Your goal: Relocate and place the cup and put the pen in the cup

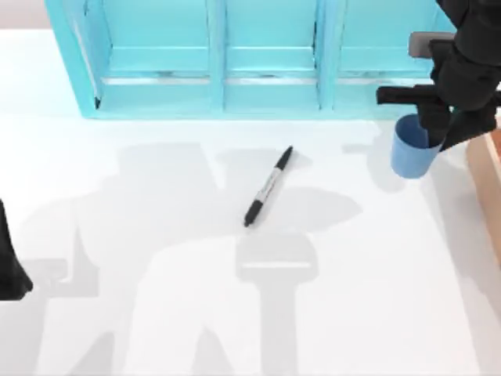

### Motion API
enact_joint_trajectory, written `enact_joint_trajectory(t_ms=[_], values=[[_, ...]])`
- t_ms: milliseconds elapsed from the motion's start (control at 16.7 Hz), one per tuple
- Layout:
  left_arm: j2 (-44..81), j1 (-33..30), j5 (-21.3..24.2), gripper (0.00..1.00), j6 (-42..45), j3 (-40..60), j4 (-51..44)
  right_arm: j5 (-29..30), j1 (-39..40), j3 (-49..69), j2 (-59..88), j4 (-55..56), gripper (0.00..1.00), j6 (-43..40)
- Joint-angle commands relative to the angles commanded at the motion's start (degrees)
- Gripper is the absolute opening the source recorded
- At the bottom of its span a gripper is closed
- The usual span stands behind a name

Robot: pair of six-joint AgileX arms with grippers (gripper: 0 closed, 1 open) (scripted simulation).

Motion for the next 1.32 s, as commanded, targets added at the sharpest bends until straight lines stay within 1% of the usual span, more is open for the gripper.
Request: enact_joint_trajectory(t_ms=[180,360,540,840,1080,1320], values=[[0.00,0.00,0.00,1.00,0.00,0.00,0.00,-0.32,2.80,2.30,3.88,3.09,0.00,2.73],[0.00,0.00,0.00,1.00,0.00,0.00,0.00,-0.34,2.91,2.38,4.01,3.20,0.00,2.82],[0.00,0.00,0.00,1.00,0.00,0.00,0.00,-0.44,2.87,1.13,4.32,4.10,0.00,3.00],[0.00,0.00,0.00,1.00,0.00,0.00,0.00,-0.23,3.76,-3.36,6.11,11.37,0.00,3.74],[0.00,0.00,0.00,1.00,0.00,0.00,0.00,-0.24,3.92,-3.81,6.45,11.88,0.00,3.86],[0.00,0.00,0.00,1.00,0.00,0.00,0.00,-0.24,3.92,-3.81,6.45,11.88,0.30,3.86]])
